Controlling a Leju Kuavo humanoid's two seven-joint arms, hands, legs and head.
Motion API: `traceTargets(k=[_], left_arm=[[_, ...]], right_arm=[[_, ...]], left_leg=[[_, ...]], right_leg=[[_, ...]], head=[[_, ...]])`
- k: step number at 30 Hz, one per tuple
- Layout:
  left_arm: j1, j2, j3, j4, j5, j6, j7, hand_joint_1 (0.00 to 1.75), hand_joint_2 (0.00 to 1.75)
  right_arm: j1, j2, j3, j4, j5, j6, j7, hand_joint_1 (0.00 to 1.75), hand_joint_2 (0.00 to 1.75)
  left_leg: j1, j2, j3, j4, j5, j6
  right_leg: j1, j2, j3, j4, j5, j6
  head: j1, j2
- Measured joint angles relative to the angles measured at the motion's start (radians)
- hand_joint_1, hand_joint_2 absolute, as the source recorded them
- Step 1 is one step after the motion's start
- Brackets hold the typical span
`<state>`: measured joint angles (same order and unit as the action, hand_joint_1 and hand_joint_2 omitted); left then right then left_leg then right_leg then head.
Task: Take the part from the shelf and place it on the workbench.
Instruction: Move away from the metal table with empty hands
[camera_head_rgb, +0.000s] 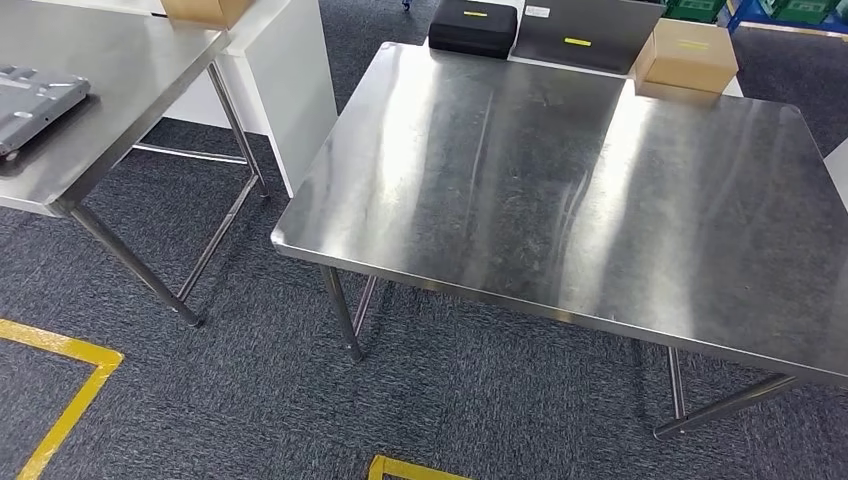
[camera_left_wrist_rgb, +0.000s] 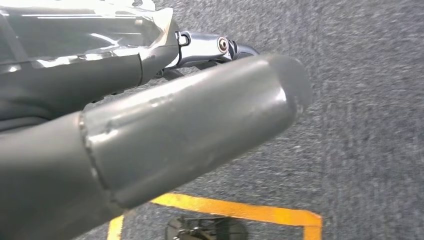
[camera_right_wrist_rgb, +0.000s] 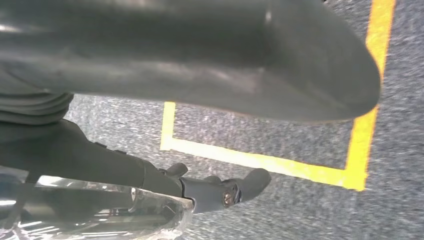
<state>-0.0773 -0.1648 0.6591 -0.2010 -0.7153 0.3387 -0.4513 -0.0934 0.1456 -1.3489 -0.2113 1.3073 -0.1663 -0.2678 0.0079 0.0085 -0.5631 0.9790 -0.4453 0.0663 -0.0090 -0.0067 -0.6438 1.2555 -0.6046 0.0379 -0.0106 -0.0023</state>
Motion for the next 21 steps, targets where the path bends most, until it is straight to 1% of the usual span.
traceTargets(k=[1,2,3,4,5,6,7,8,9,10,11,12,13,14,15,16,17,18,19,20,21], left_arm=[[0.000,0.000,0.000,0.000,0.000,0.000,0.000,0.00,0.00],[0.000,-0.001,0.000,0.000,0.000,0.000,0.000,0.00,0.00],[0.000,-0.001,0.000,0.000,0.000,0.000,0.000,0.00,0.00],[0.000,-0.002,0.000,0.000,0.000,0.000,0.000,0.00,0.00],[0.000,-0.002,0.000,0.000,0.000,0.000,0.000,0.00,0.00],[-0.001,-0.002,0.000,0.000,0.000,0.000,0.000,0.00,0.00],[-0.001,-0.002,0.000,0.000,0.000,0.000,0.000,0.00,0.00],[0.000,-0.002,0.000,0.000,0.000,0.000,0.000,0.00,0.00],[0.000,-0.002,0.000,0.000,0.000,0.000,0.000,0.00,0.00],[0.001,-0.002,0.000,0.000,0.000,0.000,-0.001,0.00,0.00],[0.001,-0.002,0.000,0.000,-0.001,0.000,-0.001,0.00,0.00],[0.002,-0.002,0.000,0.000,-0.001,0.000,-0.001,0.00,0.00],[0.002,-0.002,0.000,0.000,-0.002,0.000,-0.001,0.00,0.00],[0.002,-0.002,0.000,0.000,-0.002,0.000,-0.001,0.00,0.00],[0.002,-0.002,0.000,0.000,-0.003,0.000,0.000,0.00,0.00],[0.001,-0.002,0.000,0.000,-0.004,0.000,0.000,0.00,0.00],[0.001,-0.002,0.000,0.000,-0.005,0.000,0.000,0.00,0.00],[0.001,-0.002,0.000,0.000,-0.005,0.001,0.000,0.00,0.00],[0.000,-0.001,0.000,0.000,-0.006,0.001,0.000,0.00,0.00],[-0.001,-0.001,0.000,0.000,-0.006,0.001,0.000,0.00,0.00],[-0.002,-0.001,0.000,0.000,-0.007,0.001,0.000,0.00,0.00]], right_arm=[[0.000,0.000,0.000,0.000,0.000,0.000,0.000,0.00,0.00],[0.000,-0.001,0.000,0.000,0.000,0.000,0.000,0.00,0.00],[-0.001,-0.002,0.000,0.000,0.000,0.000,0.000,0.00,0.00],[-0.002,-0.003,0.000,0.000,0.000,0.000,0.000,0.00,0.00],[-0.003,-0.003,0.000,0.000,0.000,0.000,0.000,0.00,0.00],[-0.004,-0.003,0.000,0.000,0.000,0.000,0.000,0.00,0.00],[-0.004,-0.003,0.000,0.000,0.000,0.000,0.000,0.00,0.00],[-0.003,-0.003,0.000,0.000,0.000,0.000,0.000,0.00,0.00],[-0.004,-0.003,0.000,0.000,0.000,0.000,0.001,0.00,0.00],[-0.004,-0.002,0.000,0.000,0.000,0.000,0.001,0.00,0.00],[-0.003,-0.001,0.000,0.000,-0.001,0.000,0.001,0.00,0.00],[-0.003,-0.001,0.000,0.000,-0.001,0.000,0.001,0.00,0.00],[-0.003,-0.001,0.000,0.000,-0.002,0.000,0.001,0.00,0.00],[-0.002,-0.001,0.000,0.000,-0.001,0.000,0.001,0.00,0.00],[-0.002,-0.001,0.000,0.000,0.000,0.000,0.001,0.00,0.00],[-0.002,-0.001,0.000,0.000,0.000,0.000,0.001,0.00,0.00],[-0.002,-0.001,0.000,0.000,0.001,0.000,0.001,0.00,0.00],[-0.002,-0.001,0.000,0.000,0.001,0.000,0.001,0.00,0.00],[-0.002,0.000,0.000,0.000,0.002,0.000,0.002,0.00,0.00],[-0.002,0.000,0.000,0.000,0.002,0.000,0.002,0.00,0.00],[-0.002,0.001,0.000,0.000,0.003,-0.001,0.002,0.00,0.00]], left_leg=[[0.000,0.000,-0.012,0.001,0.008,-0.002],[0.001,0.000,-0.023,0.003,0.016,-0.006],[0.001,-0.001,-0.030,0.006,0.023,-0.010],[0.000,-0.001,-0.037,0.009,0.030,-0.016],[-0.001,-0.002,-0.041,0.011,0.036,-0.023],[-0.002,-0.003,-0.042,0.013,0.043,-0.029],[-0.003,-0.003,-0.044,0.013,0.049,-0.036],[-0.002,-0.004,-0.044,0.012,0.055,-0.042],[-0.001,-0.006,-0.049,0.016,0.052,-0.047],[0.002,-0.008,-0.057,0.032,0.031,-0.052],[0.004,-0.009,-0.070,0.066,-0.008,-0.057],[0.006,-0.010,-0.087,0.121,-0.060,-0.060],[0.006,-0.011,-0.104,0.187,-0.112,-0.064],[0.007,-0.011,-0.116,0.250,-0.146,-0.067],[0.008,-0.011,-0.118,0.292,-0.158,-0.069],[0.009,-0.011,-0.103,0.299,-0.148,-0.069],[0.010,-0.011,-0.069,0.267,-0.125,-0.067],[0.011,-0.011,-0.021,0.203,-0.099,-0.064],[0.010,-0.011,0.031,0.129,-0.085,-0.059],[0.008,-0.011,0.072,0.066,-0.079,-0.055],[0.005,-0.012,0.095,0.025,-0.081,-0.051]], right_leg=[[-0.003,0.000,0.020,-0.008,0.012,0.012],[-0.007,0.000,0.059,-0.053,0.035,0.023],[-0.011,0.001,0.111,-0.127,0.056,0.032],[-0.013,0.003,0.163,-0.206,0.066,0.034],[-0.010,0.006,0.199,-0.264,0.071,0.030],[-0.007,0.009,0.217,-0.300,0.068,0.023],[-0.002,0.011,0.218,-0.309,0.067,0.015],[-0.001,0.011,0.209,-0.306,0.073,0.006],[-0.005,0.009,0.203,-0.307,0.078,-0.003],[-0.009,0.007,0.195,-0.307,0.086,-0.016],[-0.013,0.004,0.186,-0.307,0.096,-0.030],[-0.013,0.001,0.175,-0.307,0.105,-0.040],[-0.010,-0.001,0.165,-0.306,0.114,-0.048],[-0.007,-0.003,0.156,-0.305,0.123,-0.050],[-0.005,-0.004,0.146,-0.303,0.132,-0.049],[-0.004,-0.005,0.136,-0.301,0.139,-0.047],[-0.003,-0.004,0.126,-0.297,0.145,-0.044],[-0.003,-0.004,0.116,-0.291,0.149,-0.041],[-0.002,-0.004,0.108,-0.285,0.152,-0.037],[0.000,-0.004,0.101,-0.280,0.156,-0.031],[0.001,-0.005,0.096,-0.276,0.160,-0.025]], head=[[0.001,0.000],[0.001,0.000],[0.001,0.000],[0.001,0.000],[0.000,0.000],[0.000,0.000],[0.000,0.000],[-0.001,0.000],[-0.001,0.000],[-0.004,0.000],[-0.006,0.000],[-0.007,0.000],[-0.009,0.000],[-0.009,0.000],[-0.009,0.000],[-0.009,0.000],[-0.009,0.000],[-0.009,0.000],[-0.010,0.000],[-0.009,0.000],[-0.009,0.000]])
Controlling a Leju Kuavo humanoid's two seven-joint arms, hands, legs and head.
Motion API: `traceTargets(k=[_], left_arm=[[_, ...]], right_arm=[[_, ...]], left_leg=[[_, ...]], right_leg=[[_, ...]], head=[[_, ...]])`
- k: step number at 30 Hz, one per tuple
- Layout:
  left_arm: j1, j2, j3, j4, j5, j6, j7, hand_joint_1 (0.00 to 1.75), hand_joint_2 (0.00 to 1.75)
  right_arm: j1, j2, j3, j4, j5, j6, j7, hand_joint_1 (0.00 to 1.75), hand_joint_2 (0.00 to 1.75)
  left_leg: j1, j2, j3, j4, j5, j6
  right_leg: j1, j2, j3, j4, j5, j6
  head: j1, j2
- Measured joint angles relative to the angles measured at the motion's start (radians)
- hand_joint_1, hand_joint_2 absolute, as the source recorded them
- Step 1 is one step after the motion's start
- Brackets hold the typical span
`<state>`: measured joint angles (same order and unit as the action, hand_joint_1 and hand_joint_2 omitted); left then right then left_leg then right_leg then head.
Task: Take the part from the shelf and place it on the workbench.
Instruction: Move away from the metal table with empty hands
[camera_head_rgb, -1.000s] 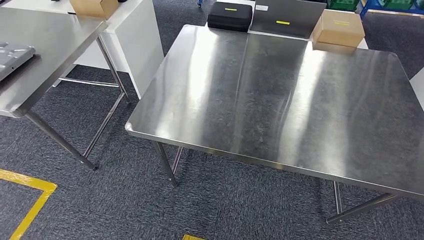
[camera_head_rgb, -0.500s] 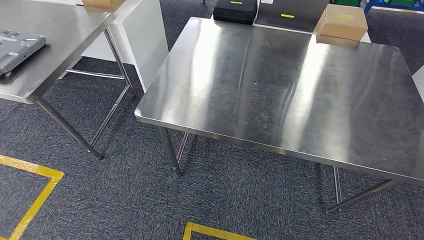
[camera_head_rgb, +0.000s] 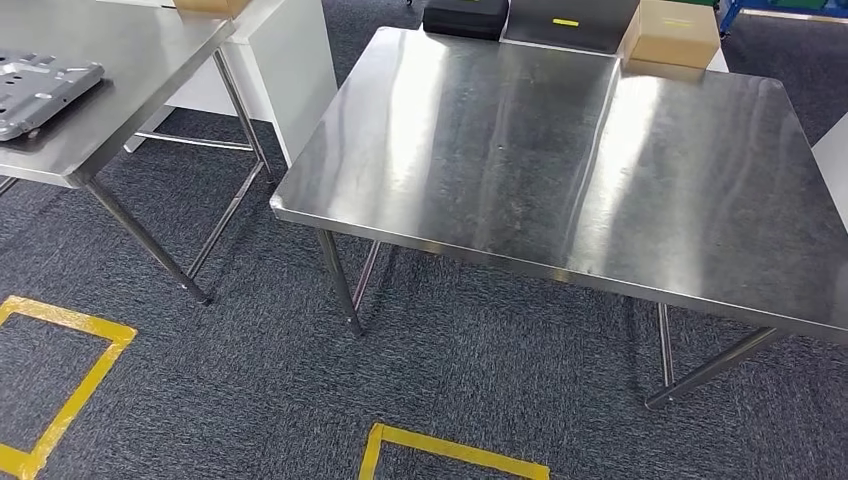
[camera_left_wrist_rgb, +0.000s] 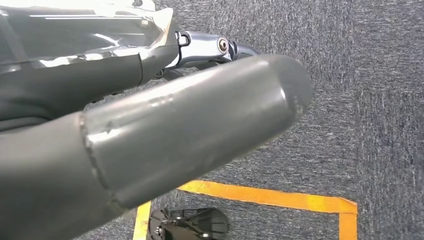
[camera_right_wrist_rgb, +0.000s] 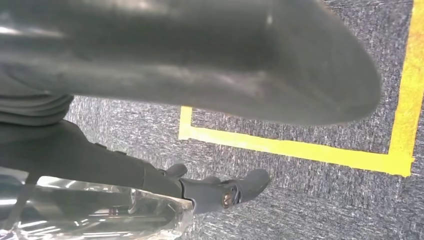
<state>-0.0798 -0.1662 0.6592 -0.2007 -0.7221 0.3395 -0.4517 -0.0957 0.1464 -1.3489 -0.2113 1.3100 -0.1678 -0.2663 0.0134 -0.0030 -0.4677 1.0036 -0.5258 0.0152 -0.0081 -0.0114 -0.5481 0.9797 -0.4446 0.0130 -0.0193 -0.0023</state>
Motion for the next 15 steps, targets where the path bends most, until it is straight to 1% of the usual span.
traceTargets(k=[1,2,3,4,5,6,7,8,9,10,11,12,13,14,15], left_arm=[[-0.001,0.000,0.000,0.000,0.000,0.000,0.000,0.00,0.00],[-0.001,0.000,0.000,0.000,-0.001,0.000,0.000,0.00,0.00],[-0.001,0.000,0.000,0.000,-0.001,0.000,0.001,0.00,0.00],[-0.001,-0.001,0.000,0.000,-0.001,0.000,0.001,0.00,0.00],[-0.002,-0.002,0.000,0.000,-0.001,0.000,0.002,0.00,0.00],[-0.003,-0.002,0.001,0.000,-0.001,0.000,0.002,0.00,0.00],[-0.003,-0.003,0.001,0.000,-0.001,0.000,0.002,0.00,0.00],[-0.003,-0.003,0.001,0.000,-0.001,0.000,0.003,0.00,0.00],[-0.003,-0.003,0.002,0.000,-0.001,0.000,0.003,0.00,0.00],[-0.003,-0.004,0.002,0.000,-0.001,0.000,0.003,0.00,0.00],[-0.003,-0.004,0.003,0.000,-0.001,0.000,0.003,0.00,0.00],[-0.003,-0.004,0.004,0.000,-0.001,0.000,0.003,0.00,0.00],[-0.003,-0.005,0.005,0.000,-0.001,0.000,0.003,0.00,0.00],[-0.003,-0.006,0.006,0.000,-0.001,0.000,0.003,0.00,0.00],[-0.003,-0.006,0.007,0.000,-0.001,0.000,0.003,0.00,0.00]], right_arm=[[0.000,0.001,0.000,0.000,0.000,-0.001,0.000,0.00,0.00],[-0.001,0.001,0.000,0.000,0.001,-0.003,-0.001,0.00,0.00],[0.000,0.001,0.000,0.000,0.002,-0.006,-0.001,0.00,0.00],[0.000,0.000,0.000,0.000,0.002,-0.009,-0.002,0.00,0.00],[0.002,0.000,0.000,0.000,0.003,-0.011,-0.002,0.00,0.00],[0.002,0.000,0.001,0.000,0.004,-0.013,-0.002,0.00,0.00],[0.003,0.000,0.001,0.000,0.005,-0.015,-0.002,0.00,0.00],[0.004,0.000,0.001,0.000,0.007,-0.015,-0.002,0.00,0.00],[0.004,0.000,0.001,0.000,0.008,-0.016,-0.002,0.00,0.00],[0.005,0.000,0.001,0.000,0.010,-0.016,-0.002,0.00,0.00],[0.005,0.000,0.001,0.000,0.011,-0.016,-0.002,0.00,0.00],[0.005,0.000,0.001,0.000,0.011,-0.017,-0.002,0.00,0.00],[0.004,0.000,0.002,0.000,0.012,-0.017,-0.002,0.00,0.00],[0.003,0.000,0.002,0.000,0.012,-0.018,-0.002,0.00,0.00],[0.004,0.000,0.002,0.000,0.012,-0.019,-0.002,0.00,0.00]], left_leg=[[-0.004,0.000,0.006,-0.018,-0.003,0.004],[-0.006,0.000,0.002,-0.023,0.001,0.009],[-0.006,0.002,-0.004,-0.027,0.009,0.018],[-0.006,0.004,-0.011,-0.031,0.018,0.027],[-0.004,0.006,-0.020,-0.036,0.028,0.037],[-0.003,0.008,-0.030,-0.038,0.037,0.043],[-0.004,0.009,-0.042,-0.038,0.044,0.046],[-0.005,0.011,-0.053,-0.037,0.053,0.047],[-0.005,0.012,-0.064,-0.037,0.061,0.046],[-0.005,0.013,-0.075,-0.035,0.069,0.044],[-0.004,0.014,-0.085,-0.033,0.076,0.042],[-0.004,0.014,-0.092,-0.031,0.082,0.038],[-0.004,0.013,-0.099,-0.027,0.087,0.033],[-0.004,0.013,-0.104,-0.024,0.093,0.027],[-0.005,0.012,-0.107,-0.021,0.098,0.020]], right_leg=[[0.000,-0.001,-0.004,0.002,0.006,0.007],[0.001,-0.002,-0.007,0.001,0.012,0.015],[0.001,-0.002,-0.011,0.003,0.013,0.021],[0.001,-0.001,-0.019,0.014,0.004,0.024],[0.001,0.001,-0.033,0.041,-0.021,0.023],[-0.001,0.002,-0.052,0.089,-0.058,0.019],[-0.002,0.004,-0.076,0.153,-0.100,0.015],[-0.004,0.004,-0.095,0.219,-0.134,0.015],[-0.005,0.005,-0.104,0.267,-0.151,0.020],[-0.007,0.005,-0.095,0.283,-0.150,0.029],[-0.009,0.005,-0.066,0.257,-0.133,0.040],[-0.012,0.005,-0.019,0.192,-0.108,0.050],[-0.015,0.006,0.034,0.109,-0.092,0.055],[-0.013,0.008,0.078,0.039,-0.083,0.054],[-0.010,0.010,0.103,-0.011,-0.080,0.049]], head=[[0.000,0.000],[0.001,0.000],[0.000,0.000],[0.001,0.000],[0.003,0.000],[0.006,0.000],[0.008,0.000],[0.011,0.000],[0.012,0.000],[0.012,0.000],[0.013,0.000],[0.013,0.000],[0.014,0.000],[0.013,0.000],[0.013,0.000]])
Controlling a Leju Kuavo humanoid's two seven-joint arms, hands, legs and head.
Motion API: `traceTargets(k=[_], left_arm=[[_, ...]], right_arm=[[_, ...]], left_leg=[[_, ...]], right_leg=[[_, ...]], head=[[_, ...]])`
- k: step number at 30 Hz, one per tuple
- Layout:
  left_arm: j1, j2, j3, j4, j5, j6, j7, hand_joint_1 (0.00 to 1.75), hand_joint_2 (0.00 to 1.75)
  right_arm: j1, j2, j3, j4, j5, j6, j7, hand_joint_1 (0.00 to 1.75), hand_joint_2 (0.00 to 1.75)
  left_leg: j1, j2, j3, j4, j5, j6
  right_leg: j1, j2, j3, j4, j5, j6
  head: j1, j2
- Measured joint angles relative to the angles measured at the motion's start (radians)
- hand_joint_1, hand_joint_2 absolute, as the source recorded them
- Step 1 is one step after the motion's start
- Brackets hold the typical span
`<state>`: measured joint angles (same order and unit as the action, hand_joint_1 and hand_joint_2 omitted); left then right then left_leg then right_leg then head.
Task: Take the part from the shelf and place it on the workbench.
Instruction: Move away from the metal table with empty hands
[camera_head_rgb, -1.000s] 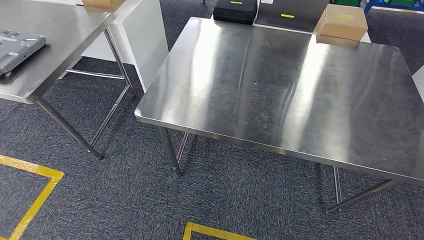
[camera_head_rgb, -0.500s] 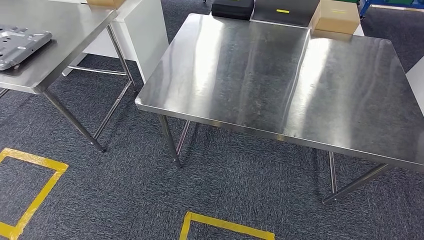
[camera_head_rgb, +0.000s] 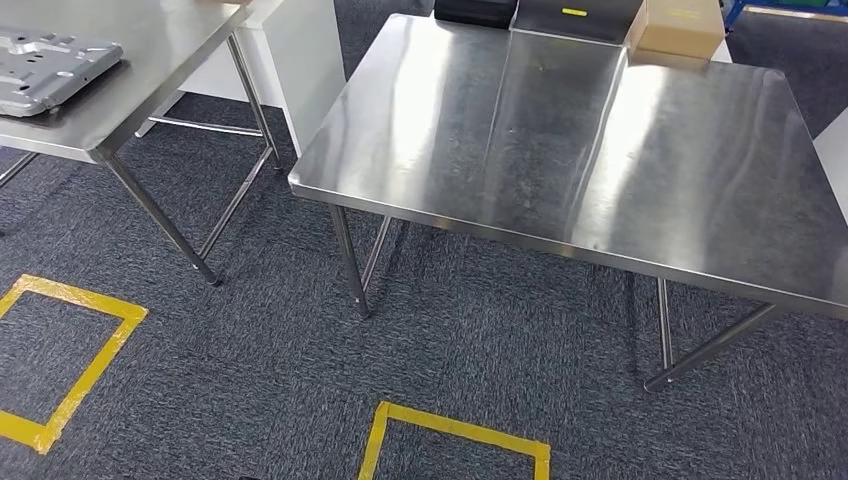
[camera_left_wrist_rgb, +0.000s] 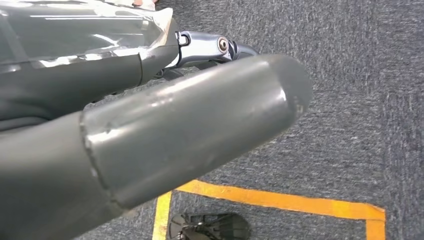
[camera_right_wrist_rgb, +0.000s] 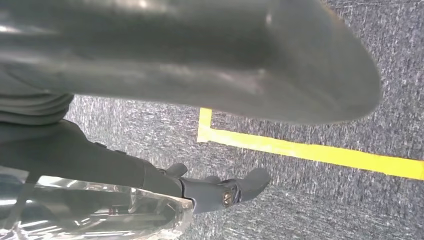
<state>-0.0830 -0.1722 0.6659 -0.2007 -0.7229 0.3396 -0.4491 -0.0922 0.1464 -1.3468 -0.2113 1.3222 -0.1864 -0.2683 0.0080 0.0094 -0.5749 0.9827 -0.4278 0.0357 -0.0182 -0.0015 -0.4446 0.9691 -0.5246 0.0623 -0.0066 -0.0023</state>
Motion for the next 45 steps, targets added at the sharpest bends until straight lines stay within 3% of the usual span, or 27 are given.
traceTargets(k=[2,4,5,7,9,10,11,14,16,18,20,23,25,26,27,29,31,34,36,38,40,41,42,45], left_arm=[[0.000,0.000,0.001,0.000,0.000,0.000,0.000,0.00,0.00],[0.001,0.000,0.002,0.000,-0.001,0.000,-0.001,0.00,0.00],[0.001,0.000,0.003,0.000,-0.003,0.000,-0.001,0.00,0.00],[0.001,0.000,0.004,0.000,-0.008,0.000,0.000,0.00,0.00],[0.001,0.000,0.004,0.000,-0.010,-0.001,0.000,0.00,0.00],[0.001,0.000,0.004,0.000,-0.011,-0.001,0.001,0.00,0.00],[0.001,-0.001,0.004,0.000,-0.011,-0.002,0.002,0.00,0.00],[0.000,0.000,0.004,0.000,-0.012,-0.002,0.004,0.00,0.00],[0.000,0.002,0.004,0.000,-0.012,-0.002,0.006,0.00,0.00],[0.000,0.003,0.005,0.000,-0.012,-0.001,0.008,0.00,0.00],[-0.001,0.002,0.005,0.000,-0.012,-0.001,0.009,0.00,0.00],[-0.002,0.000,0.005,0.000,-0.012,0.000,0.011,0.00,0.00],[-0.001,0.000,0.006,0.000,-0.012,0.000,0.012,0.00,0.00],[-0.001,0.000,0.007,0.000,-0.011,0.000,0.012,0.00,0.00],[-0.001,-0.001,0.008,0.000,-0.011,0.000,0.012,0.00,0.00],[-0.001,-0.001,0.008,0.000,-0.009,0.000,0.011,0.00,0.00],[-0.001,-0.001,0.009,0.000,-0.008,0.002,0.009,0.00,0.00],[0.001,-0.001,0.010,0.000,-0.007,0.003,0.006,0.00,0.00],[0.002,0.000,0.014,0.000,-0.006,0.005,0.005,0.00,0.00],[0.002,0.000,0.017,0.000,-0.005,0.006,0.004,0.00,0.00],[0.003,0.000,0.018,0.000,-0.004,0.007,0.004,0.00,0.00],[0.004,0.000,0.018,0.000,-0.004,0.007,0.004,0.00,0.00],[0.004,0.000,0.018,0.000,-0.004,0.007,0.004,0.00,0.00],[0.003,0.000,0.019,0.000,-0.003,0.008,0.003,0.00,0.00]], right_arm=[[0.001,0.000,0.000,0.000,0.000,-0.003,0.000,0.00,0.00],[0.001,0.001,0.000,0.000,0.000,-0.008,0.000,0.00,0.00],[0.001,0.002,0.000,0.000,0.000,-0.011,0.000,0.00,0.00],[0.001,0.003,0.000,0.000,0.000,-0.015,0.000,0.00,0.00],[0.002,0.003,0.000,0.000,0.000,-0.016,0.000,0.00,0.00],[0.003,0.003,0.000,0.000,0.000,-0.016,0.000,0.00,0.00],[0.004,0.003,0.000,0.000,-0.001,-0.017,0.000,0.00,0.00],[0.005,0.007,0.000,0.000,-0.002,-0.018,0.000,0.00,0.00],[0.004,0.011,0.000,0.000,-0.002,-0.020,0.000,0.00,0.00],[0.002,0.013,0.000,0.000,-0.001,-0.021,0.000,0.00,0.00],[0.002,0.014,0.001,0.000,0.002,-0.024,0.000,0.00,0.00],[0.002,0.013,0.001,0.000,0.004,-0.027,-0.001,0.00,0.00],[0.004,0.013,0.002,0.000,0.007,-0.027,-0.001,0.00,0.00],[0.005,0.012,0.003,0.000,0.008,-0.027,-0.001,0.00,0.00],[0.005,0.011,0.004,0.000,0.009,-0.027,-0.001,0.00,0.00],[0.004,0.010,0.007,0.000,0.012,-0.027,-0.001,0.00,0.00],[0.002,0.010,0.010,0.000,0.016,-0.027,-0.001,0.00,0.00],[0.004,0.009,0.013,0.000,0.018,-0.023,-0.001,0.00,0.00],[0.004,0.010,0.015,0.000,0.018,-0.020,-0.002,0.00,0.00],[0.003,0.010,0.017,0.000,0.018,-0.019,-0.002,0.00,0.00],[0.005,0.010,0.018,0.000,0.018,-0.018,-0.002,0.00,0.00],[0.006,0.010,0.018,0.000,0.018,-0.018,-0.002,0.00,0.00],[0.006,0.010,0.018,0.000,0.018,-0.018,-0.002,0.00,0.00],[0.006,0.011,0.019,0.000,0.018,-0.017,-0.002,0.00,0.00]], left_leg=[[-0.001,-0.001,-0.005,0.003,0.010,-0.011],[0.002,-0.004,-0.015,0.016,-0.003,-0.020],[0.005,-0.005,-0.026,0.042,-0.029,-0.024],[0.007,-0.008,-0.067,0.154,-0.115,-0.032],[0.009,-0.009,-0.107,0.282,-0.178,-0.038],[0.010,-0.009,-0.108,0.307,-0.179,-0.040],[0.011,-0.009,-0.092,0.294,-0.162,-0.039],[0.010,-0.010,0.024,0.108,-0.074,-0.025],[0.005,-0.011,0.063,0.031,-0.054,-0.015],[0.003,-0.010,0.065,0.011,-0.052,-0.011],[0.007,-0.008,0.065,-0.012,-0.045,-0.001],[0.009,-0.004,0.052,-0.024,-0.030,0.014],[0.009,-0.002,0.040,-0.023,-0.021,0.014],[0.010,-0.002,0.035,-0.022,-0.017,0.012],[0.011,-0.002,0.032,-0.019,-0.015,0.009],[0.011,-0.003,0.023,-0.008,-0.012,0.000],[0.007,-0.003,0.011,0.004,-0.009,-0.012],[0.010,-0.006,0.001,0.012,-0.006,-0.029],[0.014,-0.009,-0.022,0.064,-0.054,-0.037],[0.015,-0.010,-0.069,0.190,-0.141,-0.041],[0.015,-0.010,-0.100,0.296,-0.189,-0.042],[0.015,-0.010,-0.091,0.299,-0.186,-0.040],[0.015,-0.010,-0.062,0.261,-0.164,-0.038],[0.012,-0.012,0.062,0.060,-0.095,-0.025]], right_leg=[[0.008,0.004,0.002,-0.020,0.000,-0.012],[0.000,0.003,-0.008,-0.020,0.008,-0.028],[-0.004,0.002,-0.010,-0.021,0.014,-0.039],[-0.003,-0.001,-0.019,-0.021,0.027,-0.059],[0.001,-0.003,-0.033,-0.020,0.036,-0.068],[0.003,-0.004,-0.038,-0.019,0.039,-0.069],[0.004,-0.004,-0.041,-0.018,0.042,-0.068],[0.008,-0.003,-0.047,-0.012,0.045,-0.066],[0.012,-0.003,-0.054,-0.007,0.049,-0.059],[0.014,-0.003,-0.062,-0.004,0.054,-0.048],[0.015,-0.002,-0.082,0.021,0.036,-0.042],[0.009,0.000,-0.159,0.192,-0.053,-0.045],[0.003,0.000,-0.192,0.285,-0.083,-0.036],[0.000,-0.001,-0.181,0.276,-0.074,-0.027],[-0.005,-0.001,-0.150,0.226,-0.052,-0.015],[-0.011,0.001,-0.068,0.076,-0.003,0.002],[-0.009,0.006,-0.036,-0.002,0.018,-0.001],[-0.009,0.009,-0.048,0.002,0.026,-0.021],[-0.013,0.006,-0.054,0.003,0.038,-0.041],[-0.009,0.003,-0.066,0.004,0.050,-0.057],[-0.004,0.000,-0.082,0.007,0.060,-0.063],[-0.002,-0.001,-0.089,0.008,0.064,-0.062],[-0.001,-0.001,-0.094,0.010,0.067,-0.060],[0.003,0.000,-0.102,0.014,0.075,-0.049]], head=[[-0.002,0.000],[-0.003,0.000],[-0.005,0.000],[-0.008,0.000],[-0.009,0.000],[-0.009,0.000],[-0.009,0.000],[-0.009,0.000],[-0.008,0.000],[-0.008,0.000],[-0.007,0.000],[-0.002,0.000],[-0.003,0.000],[-0.002,0.000],[-0.002,0.000],[-0.001,0.000],[-0.003,0.000],[-0.006,0.000],[-0.008,0.000],[-0.010,0.000],[-0.010,0.000],[-0.010,0.000],[-0.010,0.000],[-0.010,0.000]])
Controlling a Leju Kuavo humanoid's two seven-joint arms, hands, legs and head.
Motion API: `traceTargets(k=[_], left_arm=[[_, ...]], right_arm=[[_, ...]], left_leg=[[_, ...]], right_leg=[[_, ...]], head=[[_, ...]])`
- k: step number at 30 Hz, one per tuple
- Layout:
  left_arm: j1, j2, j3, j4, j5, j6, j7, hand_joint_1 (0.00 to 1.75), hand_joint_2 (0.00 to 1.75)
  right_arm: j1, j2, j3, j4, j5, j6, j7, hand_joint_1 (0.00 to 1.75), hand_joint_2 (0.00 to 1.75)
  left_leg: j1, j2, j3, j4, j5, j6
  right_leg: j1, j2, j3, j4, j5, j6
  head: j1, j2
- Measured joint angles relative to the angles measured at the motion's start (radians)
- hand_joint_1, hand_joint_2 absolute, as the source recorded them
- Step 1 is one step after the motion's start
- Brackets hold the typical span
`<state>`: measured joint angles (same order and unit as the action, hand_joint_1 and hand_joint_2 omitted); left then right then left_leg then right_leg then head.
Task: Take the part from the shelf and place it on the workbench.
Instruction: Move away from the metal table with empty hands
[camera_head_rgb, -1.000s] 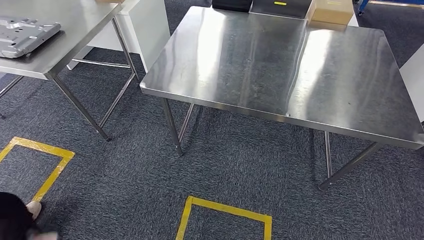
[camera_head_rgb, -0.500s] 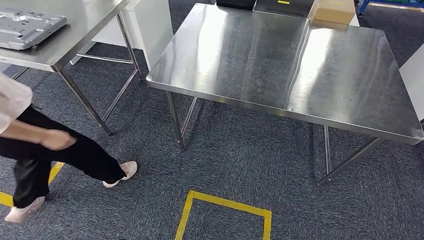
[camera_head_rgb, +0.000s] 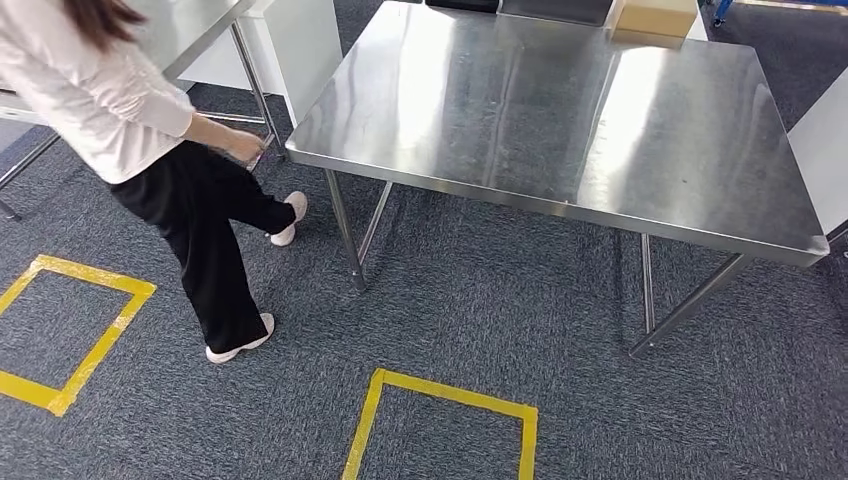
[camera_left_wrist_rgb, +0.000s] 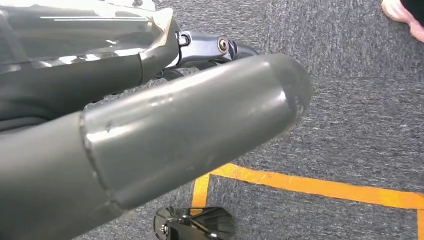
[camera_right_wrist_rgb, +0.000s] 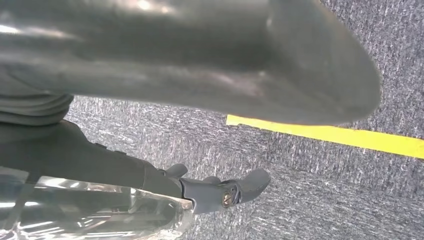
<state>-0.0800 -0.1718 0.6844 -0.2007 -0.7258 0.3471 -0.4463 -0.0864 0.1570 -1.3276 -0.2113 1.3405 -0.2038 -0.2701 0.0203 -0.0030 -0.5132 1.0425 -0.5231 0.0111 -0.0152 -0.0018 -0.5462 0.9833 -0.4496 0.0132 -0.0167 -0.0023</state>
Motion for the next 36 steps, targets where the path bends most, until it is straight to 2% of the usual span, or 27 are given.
traceTargets(k=[2,4,5,7,9,10,11,12,14,15,16,17,18,19,20,21,22,24,25,26,27,28,29,31,32,34,36], left_arm=[[0.000,0.000,0.000,0.000,0.000,0.000,-0.001,0.00,0.00],[0.001,0.000,0.000,0.000,0.002,0.001,-0.001,0.00,0.00],[0.001,-0.001,0.001,0.000,0.002,0.001,-0.002,0.00,0.00],[-0.001,-0.001,0.002,0.000,0.003,0.001,-0.003,0.00,0.00],[-0.001,-0.001,0.002,0.000,0.003,0.001,-0.003,0.00,0.00],[-0.001,-0.001,0.002,0.000,0.003,0.000,-0.003,0.00,0.00],[-0.001,-0.001,0.003,0.000,0.002,0.000,-0.003,0.00,0.00],[-0.001,-0.001,0.003,0.000,0.002,0.000,-0.003,0.00,0.00],[-0.001,-0.002,0.003,0.000,0.000,-0.001,-0.003,0.00,0.00],[-0.002,-0.002,0.003,0.000,0.000,-0.001,-0.003,0.00,0.00],[-0.002,-0.002,0.003,0.000,-0.001,-0.001,-0.003,0.00,0.00],[-0.002,-0.003,0.003,0.000,-0.003,-0.001,-0.003,0.00,0.00],[-0.002,-0.003,0.003,0.000,-0.004,-0.001,-0.003,0.00,0.00],[-0.001,-0.003,0.003,0.000,-0.005,-0.001,-0.002,0.00,0.00],[-0.001,-0.003,0.003,0.001,-0.006,-0.001,-0.001,0.00,0.00],[0.000,-0.003,0.004,0.001,-0.006,-0.001,0.000,0.00,0.00],[0.001,-0.002,0.004,0.001,-0.006,0.000,0.001,0.00,0.00],[0.001,-0.002,0.004,0.001,-0.006,0.000,0.001,0.00,0.00],[0.001,-0.002,0.004,0.001,-0.007,0.000,0.001,0.00,0.00],[0.001,-0.001,0.004,0.001,-0.008,-0.001,0.001,0.00,0.00],[0.001,-0.001,0.004,0.001,-0.009,-0.001,0.001,0.00,0.00],[0.001,-0.001,0.004,0.001,-0.010,-0.002,0.001,0.00,0.00],[0.000,0.000,0.004,0.001,-0.011,-0.003,0.002,0.00,0.00],[-0.004,0.000,0.004,0.001,-0.014,-0.006,0.003,0.00,0.00],[-0.005,0.000,0.004,0.001,-0.016,-0.007,0.004,0.00,0.00],[-0.006,0.002,0.004,0.001,-0.017,-0.008,0.005,0.00,0.00],[-0.006,0.003,0.004,0.001,-0.017,-0.008,0.006,0.00,0.00]], right_arm=[[-0.001,0.000,0.002,0.000,0.000,0.000,0.000,0.00,0.00],[-0.001,0.000,0.004,0.000,0.001,0.000,0.000,0.00,0.00],[-0.001,-0.001,0.005,0.000,0.002,0.000,-0.001,0.00,0.00],[0.000,-0.001,0.005,0.000,0.003,0.000,-0.001,0.00,0.00],[0.000,-0.001,0.006,0.000,0.003,0.000,-0.001,0.00,0.00],[0.000,-0.001,0.006,0.000,0.003,0.000,-0.001,0.00,0.00],[0.000,-0.001,0.006,0.000,0.003,0.000,-0.001,0.00,0.00],[0.000,-0.001,0.006,0.000,0.002,0.000,-0.001,0.00,0.00],[-0.001,-0.002,0.006,0.000,0.001,0.000,-0.001,0.00,0.00],[-0.003,-0.002,0.006,0.000,0.001,-0.001,-0.001,0.00,0.00],[-0.004,-0.002,0.006,0.000,0.000,-0.001,-0.001,0.00,0.00],[-0.005,-0.002,0.006,0.000,0.000,-0.001,-0.001,0.00,0.00],[-0.005,-0.002,0.006,0.000,0.000,-0.001,-0.001,0.00,0.00],[-0.004,-0.002,0.006,0.000,0.000,-0.001,-0.001,0.00,0.00],[-0.003,-0.001,0.006,0.000,0.000,-0.001,-0.001,0.00,0.00],[-0.003,-0.001,0.006,0.000,0.000,-0.001,0.000,0.00,0.00],[-0.002,0.000,0.006,0.000,0.000,-0.001,0.000,0.00,0.00],[-0.002,0.001,0.006,0.000,0.000,-0.001,0.000,0.00,0.00],[-0.002,0.001,0.006,0.000,0.000,-0.001,0.000,0.00,0.00],[-0.001,0.002,0.006,0.000,-0.001,-0.002,0.000,0.00,0.00],[0.000,0.003,0.006,0.000,-0.002,-0.002,0.000,0.00,0.00],[0.001,0.004,0.006,0.000,-0.004,-0.004,0.000,0.00,0.00],[0.001,0.006,0.006,0.000,-0.007,-0.006,0.000,0.00,0.00],[0.001,0.009,0.006,0.000,-0.011,-0.010,0.001,0.00,0.00],[0.001,0.010,0.006,0.000,-0.012,-0.012,0.001,0.00,0.00],[0.001,0.013,0.006,0.000,-0.013,-0.014,0.001,0.00,0.00],[0.003,0.014,0.006,0.000,-0.016,-0.015,0.001,0.00,0.00]], left_leg=[[-0.006,-0.002,0.022,-0.047,0.008,0.008],[-0.009,0.000,0.013,-0.049,0.020,0.020],[-0.009,0.002,0.007,-0.052,0.028,0.029],[-0.008,0.006,-0.011,-0.057,0.048,0.045],[-0.012,0.010,-0.036,-0.057,0.066,0.052],[-0.013,0.011,-0.049,-0.056,0.076,0.052],[-0.015,0.012,-0.063,-0.056,0.086,0.051],[-0.016,0.013,-0.076,-0.055,0.095,0.050],[-0.018,0.012,-0.097,-0.054,0.115,0.045],[-0.019,0.012,-0.105,-0.054,0.124,0.040],[-0.021,0.012,-0.110,-0.055,0.133,0.035],[-0.021,0.013,-0.112,-0.055,0.142,0.030],[-0.022,0.013,-0.114,-0.057,0.151,0.024],[-0.020,0.012,-0.116,-0.057,0.157,0.019],[-0.018,0.010,-0.121,-0.050,0.148,0.013],[-0.016,0.007,-0.130,-0.029,0.119,0.007],[-0.014,0.004,-0.142,0.014,0.071,0.002],[-0.009,0.001,-0.171,0.143,-0.035,-0.008],[-0.006,0.001,-0.178,0.203,-0.061,-0.013],[-0.003,0.001,-0.174,0.237,-0.061,-0.018],[0.002,0.001,-0.154,0.239,-0.040,-0.022],[0.007,0.001,-0.118,0.204,-0.010,-0.025],[0.012,0.001,-0.069,0.142,0.011,-0.028],[0.012,-0.003,0.018,0.007,0.013,-0.027],[0.010,-0.005,0.039,-0.034,0.003,-0.025],[0.003,-0.006,0.035,-0.056,-0.003,-0.010],[0.001,-0.001,0.017,-0.064,0.010,0.014]], right_leg=[[0.003,-0.001,-0.006,0.003,0.009,0.013],[0.003,-0.002,-0.012,0.005,0.015,0.028],[0.003,-0.001,-0.020,0.016,0.003,0.031],[0.003,0.000,-0.052,0.093,-0.063,0.023],[0.002,0.000,-0.094,0.222,-0.143,0.017],[0.002,0.000,-0.102,0.272,-0.163,0.020],[0.002,0.000,-0.095,0.292,-0.161,0.028],[0.002,0.000,-0.070,0.274,-0.143,0.037],[0.003,0.000,0.030,0.142,-0.099,0.046],[0.006,0.000,0.086,0.057,-0.092,0.042],[0.010,0.001,0.121,-0.006,-0.092,0.035],[0.014,0.002,0.139,-0.044,-0.097,0.026],[0.018,0.002,0.141,-0.058,-0.096,0.019],[0.014,0.002,0.131,-0.056,-0.089,0.011],[0.009,0.001,0.126,-0.056,-0.081,0.003],[0.003,-0.002,0.118,-0.057,-0.071,-0.009],[-0.002,-0.004,0.108,-0.058,-0.060,-0.019],[0.000,-0.006,0.084,-0.057,-0.040,-0.030],[0.000,-0.007,0.073,-0.055,-0.030,-0.029],[0.000,-0.008,0.061,-0.052,-0.021,-0.027],[-0.002,-0.009,0.049,-0.047,-0.013,-0.023],[-0.003,-0.009,0.036,-0.038,-0.008,-0.018],[-0.005,-0.008,0.023,-0.028,-0.003,-0.012],[-0.004,-0.008,-0.004,-0.008,0.005,0.001],[-0.003,-0.008,-0.013,-0.002,0.011,0.009],[0.002,-0.008,-0.027,0.001,0.024,0.030],[0.002,-0.006,-0.047,0.025,0.006,0.037]], head=[[0.001,0.000],[0.001,0.000],[0.001,0.000],[0.006,0.000],[0.011,0.000],[0.011,0.000],[0.011,0.000],[0.011,0.000],[0.011,0.000],[0.011,0.000],[0.010,0.000],[0.009,0.000],[0.008,0.000],[0.006,0.000],[0.005,0.000],[0.002,0.000],[0.000,0.000],[-0.004,0.000],[-0.004,0.000],[-0.004,0.000],[-0.004,0.000],[-0.004,0.000],[-0.005,0.000],[-0.004,0.000],[-0.004,0.000],[-0.003,0.000],[-0.003,0.000]])
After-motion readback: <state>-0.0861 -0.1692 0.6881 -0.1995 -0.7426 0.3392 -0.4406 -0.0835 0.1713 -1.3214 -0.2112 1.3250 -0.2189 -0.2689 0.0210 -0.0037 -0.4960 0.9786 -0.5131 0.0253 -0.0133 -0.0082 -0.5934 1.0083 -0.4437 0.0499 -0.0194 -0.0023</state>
